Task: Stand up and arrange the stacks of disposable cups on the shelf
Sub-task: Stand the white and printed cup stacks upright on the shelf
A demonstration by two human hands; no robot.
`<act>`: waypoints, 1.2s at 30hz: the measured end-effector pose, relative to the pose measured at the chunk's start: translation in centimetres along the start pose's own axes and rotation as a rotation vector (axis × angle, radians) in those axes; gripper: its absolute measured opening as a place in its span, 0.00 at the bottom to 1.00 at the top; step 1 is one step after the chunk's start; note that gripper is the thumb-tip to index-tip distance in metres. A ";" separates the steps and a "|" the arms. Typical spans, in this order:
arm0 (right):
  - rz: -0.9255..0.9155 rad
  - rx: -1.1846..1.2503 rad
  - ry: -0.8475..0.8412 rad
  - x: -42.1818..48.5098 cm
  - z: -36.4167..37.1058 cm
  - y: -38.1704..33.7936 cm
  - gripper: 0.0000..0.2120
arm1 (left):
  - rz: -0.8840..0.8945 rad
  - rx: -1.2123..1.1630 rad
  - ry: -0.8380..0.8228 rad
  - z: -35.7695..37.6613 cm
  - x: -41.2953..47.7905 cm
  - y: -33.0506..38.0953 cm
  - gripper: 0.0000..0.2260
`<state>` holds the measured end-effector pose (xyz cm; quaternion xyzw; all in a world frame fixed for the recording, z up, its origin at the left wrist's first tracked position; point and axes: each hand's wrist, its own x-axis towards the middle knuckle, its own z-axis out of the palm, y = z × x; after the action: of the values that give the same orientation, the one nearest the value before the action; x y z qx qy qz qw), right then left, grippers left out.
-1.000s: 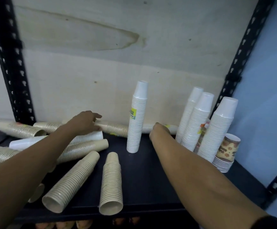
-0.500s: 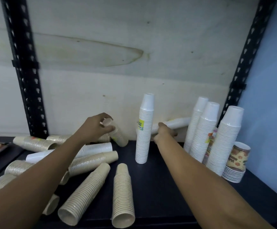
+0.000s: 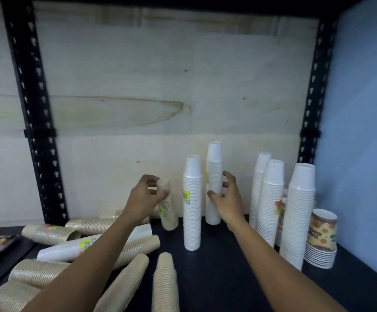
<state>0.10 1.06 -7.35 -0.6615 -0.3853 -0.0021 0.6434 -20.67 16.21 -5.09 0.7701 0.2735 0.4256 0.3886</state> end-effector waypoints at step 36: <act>0.044 -0.121 0.140 -7.2 -1.2 1.3 0.25 | -0.121 0.047 -0.140 -1.7 -2.1 1.1 0.21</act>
<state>-3.71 -3.42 -11.79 -0.7056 -0.3239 -0.0574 0.6276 -23.01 14.66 -4.52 0.7888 0.3018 0.3400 0.4136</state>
